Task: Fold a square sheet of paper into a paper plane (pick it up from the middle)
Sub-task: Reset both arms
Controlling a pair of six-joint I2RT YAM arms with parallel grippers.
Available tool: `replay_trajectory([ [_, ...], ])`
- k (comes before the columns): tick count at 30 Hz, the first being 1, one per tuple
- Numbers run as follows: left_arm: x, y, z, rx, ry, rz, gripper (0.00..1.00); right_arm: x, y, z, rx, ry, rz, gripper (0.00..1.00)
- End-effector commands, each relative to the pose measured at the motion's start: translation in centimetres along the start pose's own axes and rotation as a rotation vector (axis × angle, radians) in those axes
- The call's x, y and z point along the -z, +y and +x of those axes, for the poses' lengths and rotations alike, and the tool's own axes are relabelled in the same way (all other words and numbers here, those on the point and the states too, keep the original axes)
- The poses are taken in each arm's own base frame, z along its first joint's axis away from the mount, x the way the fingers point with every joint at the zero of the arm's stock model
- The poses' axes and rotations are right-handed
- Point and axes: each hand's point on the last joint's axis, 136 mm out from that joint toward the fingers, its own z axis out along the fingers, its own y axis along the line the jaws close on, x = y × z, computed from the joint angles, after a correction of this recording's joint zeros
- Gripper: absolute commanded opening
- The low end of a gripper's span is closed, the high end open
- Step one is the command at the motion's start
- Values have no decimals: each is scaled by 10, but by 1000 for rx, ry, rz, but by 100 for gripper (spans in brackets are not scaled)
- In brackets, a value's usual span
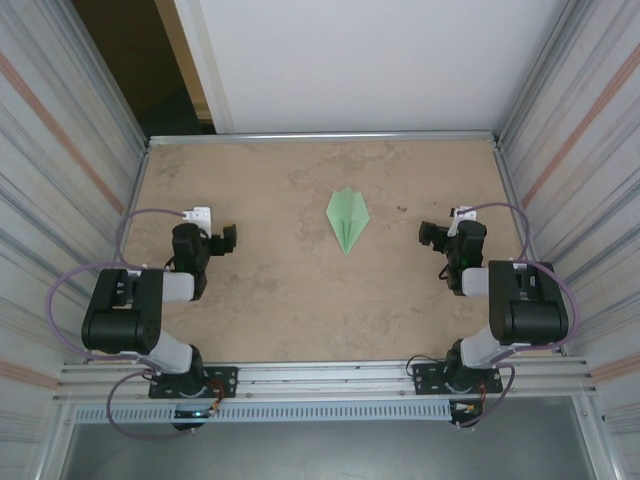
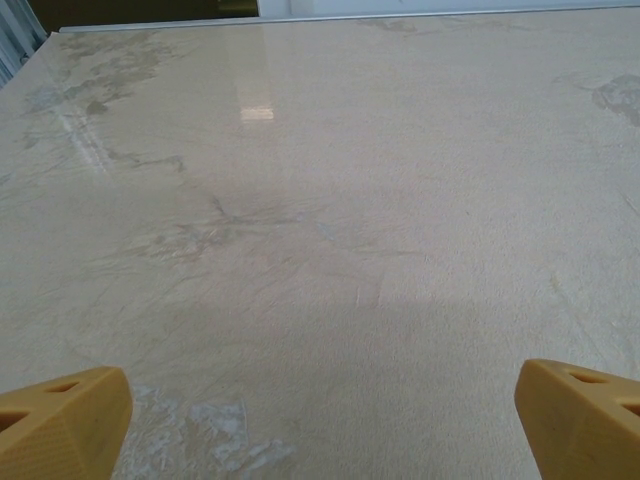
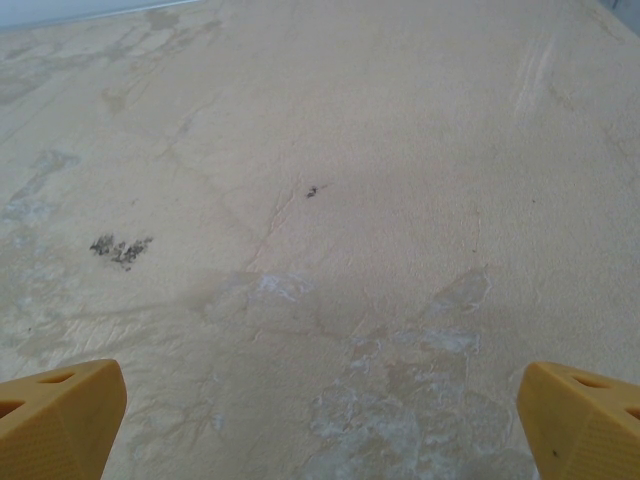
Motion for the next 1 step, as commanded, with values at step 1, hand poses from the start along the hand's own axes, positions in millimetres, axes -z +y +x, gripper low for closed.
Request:
replay_trajectory([
  [1,-1,1,-10,-21,-27,-5,99,-1,4,-12,28,-41,-12,99],
])
